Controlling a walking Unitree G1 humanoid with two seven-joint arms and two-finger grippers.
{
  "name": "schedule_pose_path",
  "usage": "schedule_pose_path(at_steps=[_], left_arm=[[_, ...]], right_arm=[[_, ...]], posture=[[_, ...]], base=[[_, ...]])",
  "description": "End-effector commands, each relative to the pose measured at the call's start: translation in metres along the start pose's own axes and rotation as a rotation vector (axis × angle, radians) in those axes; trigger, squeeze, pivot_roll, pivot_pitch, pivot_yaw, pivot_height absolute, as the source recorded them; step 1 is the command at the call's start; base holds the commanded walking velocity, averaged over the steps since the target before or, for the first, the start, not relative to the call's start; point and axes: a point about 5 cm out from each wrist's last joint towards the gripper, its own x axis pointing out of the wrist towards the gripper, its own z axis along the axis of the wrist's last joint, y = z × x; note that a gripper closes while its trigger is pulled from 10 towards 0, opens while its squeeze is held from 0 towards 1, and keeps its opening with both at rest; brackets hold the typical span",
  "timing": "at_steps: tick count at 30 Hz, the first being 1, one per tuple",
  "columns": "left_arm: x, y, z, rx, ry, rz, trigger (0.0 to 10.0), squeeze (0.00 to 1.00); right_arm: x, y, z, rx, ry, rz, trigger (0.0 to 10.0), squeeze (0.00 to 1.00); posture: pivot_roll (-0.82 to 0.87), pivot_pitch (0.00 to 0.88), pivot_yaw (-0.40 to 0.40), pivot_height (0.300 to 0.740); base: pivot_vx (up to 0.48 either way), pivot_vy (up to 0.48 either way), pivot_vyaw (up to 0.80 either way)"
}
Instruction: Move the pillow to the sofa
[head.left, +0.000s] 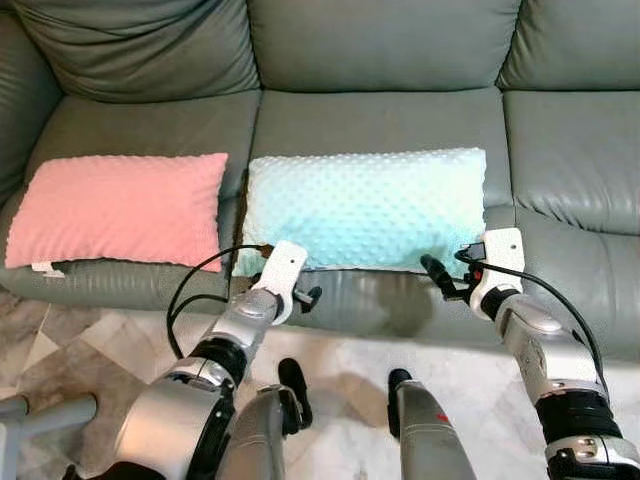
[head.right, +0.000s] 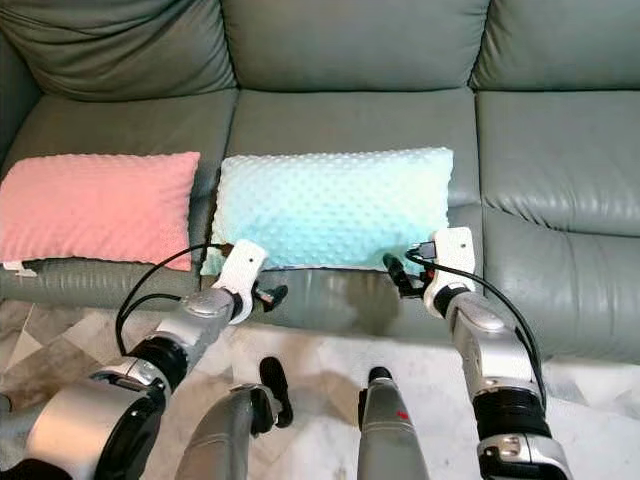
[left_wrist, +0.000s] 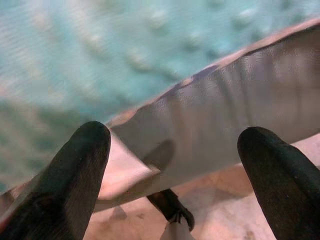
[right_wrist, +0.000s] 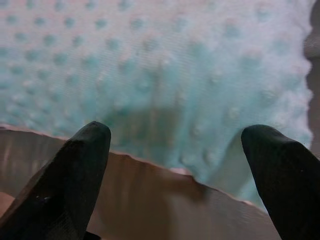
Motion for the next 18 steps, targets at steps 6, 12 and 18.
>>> schedule_pose_path(at_steps=[6,12,18], left_arm=[[0.004,-0.022,-0.007,0.034,0.048,-0.015,10.0,0.0],[0.008,-0.038,0.005,0.099,0.008,-0.017,10.0,0.0],[0.011,-0.059,0.024,0.183,-0.062,-0.015,10.0,0.0]], right_arm=[[-0.009,0.004,-0.022,0.116,0.06,-0.026,10.0,0.0],[-0.015,0.003,-0.023,0.181,0.055,-0.065,10.0,0.0],[-0.021,0.009,-0.026,0.269,0.046,-0.087,10.0,0.0]], posture=[[-0.36,0.563,0.179,0.74],[-0.38,0.569,0.181,0.74],[-0.39,0.57,0.189,0.74]], base=[[0.0,0.0,0.0],[0.0,0.0,0.0],[0.0,0.0,0.0]])
